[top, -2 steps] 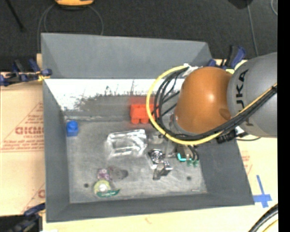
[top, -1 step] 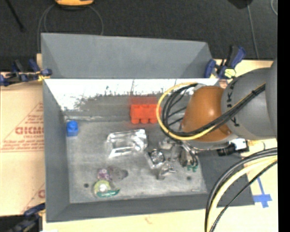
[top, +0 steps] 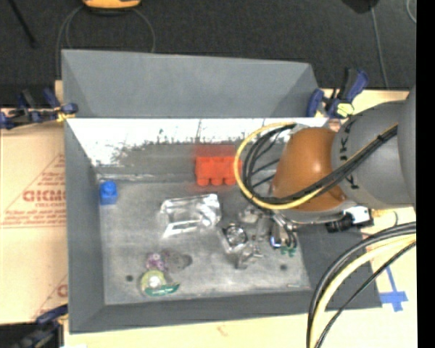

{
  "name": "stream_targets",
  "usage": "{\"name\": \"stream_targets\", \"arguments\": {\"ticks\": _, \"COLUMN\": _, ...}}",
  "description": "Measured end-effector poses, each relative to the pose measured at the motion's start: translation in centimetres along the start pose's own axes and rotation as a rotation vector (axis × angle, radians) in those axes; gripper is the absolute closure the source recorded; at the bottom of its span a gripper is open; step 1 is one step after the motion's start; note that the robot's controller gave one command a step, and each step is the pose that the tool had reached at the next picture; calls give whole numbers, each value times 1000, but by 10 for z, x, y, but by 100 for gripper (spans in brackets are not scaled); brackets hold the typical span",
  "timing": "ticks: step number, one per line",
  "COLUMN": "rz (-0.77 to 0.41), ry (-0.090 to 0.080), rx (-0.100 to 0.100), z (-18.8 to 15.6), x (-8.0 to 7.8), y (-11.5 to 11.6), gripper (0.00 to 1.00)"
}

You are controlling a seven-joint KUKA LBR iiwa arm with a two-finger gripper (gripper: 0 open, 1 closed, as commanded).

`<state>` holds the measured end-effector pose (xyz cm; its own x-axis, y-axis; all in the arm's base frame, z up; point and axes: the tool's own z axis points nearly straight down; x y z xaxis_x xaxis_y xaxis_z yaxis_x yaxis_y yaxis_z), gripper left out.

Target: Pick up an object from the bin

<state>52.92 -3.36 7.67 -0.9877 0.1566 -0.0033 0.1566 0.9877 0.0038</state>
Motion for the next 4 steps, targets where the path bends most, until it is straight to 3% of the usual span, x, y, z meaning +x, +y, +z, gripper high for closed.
{"name": "stream_targets", "arguments": {"ticks": 3, "rz": 2, "ry": -6, "rx": 1, "z": -3, "x": -4, "y": 1, "gripper": 0}}
{"name": "stream_targets", "arguments": {"ticks": 4, "rz": 3, "ry": -10, "rx": 1, "z": -5, "x": -6, "y": 1, "gripper": 100}}
